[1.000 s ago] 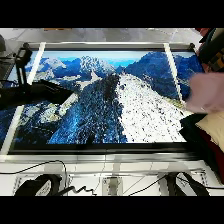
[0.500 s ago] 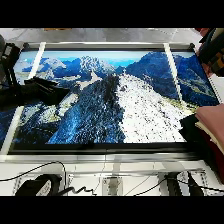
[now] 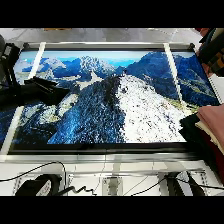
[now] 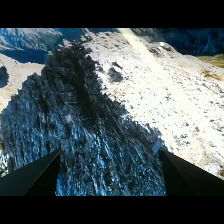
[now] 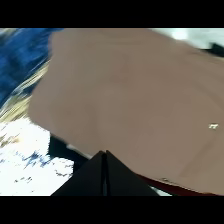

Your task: Fold the clothes and pants, and hang the long-sleeved shirts on hangers.

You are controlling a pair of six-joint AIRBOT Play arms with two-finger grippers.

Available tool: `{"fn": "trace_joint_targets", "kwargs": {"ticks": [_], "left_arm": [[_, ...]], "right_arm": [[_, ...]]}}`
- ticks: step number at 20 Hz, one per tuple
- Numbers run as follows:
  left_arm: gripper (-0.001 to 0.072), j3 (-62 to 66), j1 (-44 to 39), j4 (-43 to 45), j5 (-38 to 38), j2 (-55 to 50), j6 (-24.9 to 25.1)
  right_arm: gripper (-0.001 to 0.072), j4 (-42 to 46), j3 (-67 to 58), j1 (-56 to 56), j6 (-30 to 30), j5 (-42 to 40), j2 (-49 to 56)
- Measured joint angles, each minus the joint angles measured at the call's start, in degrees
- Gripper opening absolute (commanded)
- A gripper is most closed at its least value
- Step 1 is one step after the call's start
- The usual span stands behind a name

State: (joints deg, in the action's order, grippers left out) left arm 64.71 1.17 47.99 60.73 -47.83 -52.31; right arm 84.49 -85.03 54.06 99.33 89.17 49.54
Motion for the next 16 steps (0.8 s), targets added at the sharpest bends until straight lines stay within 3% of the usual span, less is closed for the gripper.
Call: {"fn": "trace_joint_targets", "kwargs": {"ticks": [7, 11, 16], "left_arm": [[0.0697, 0.00, 0.00, -0.02, -0.02, 0.00, 0.00], [0.0697, 0.00, 0.00, 0.00, 0.00, 0.00, 0.00], [0.0697, 0.00, 0.00, 0.00, 0.00, 0.00, 0.00]], "right_arm": [[0.0018, -2.56, 1.16, -33.99, -1.27, -5.42, 1.53], [0.0019, 2.78, 1.27, -54.55, -3.19, -7.69, 4.39], [0.0019, 8.79, 1.27, -67.28, -6.47, -8.87, 8.74]]}}
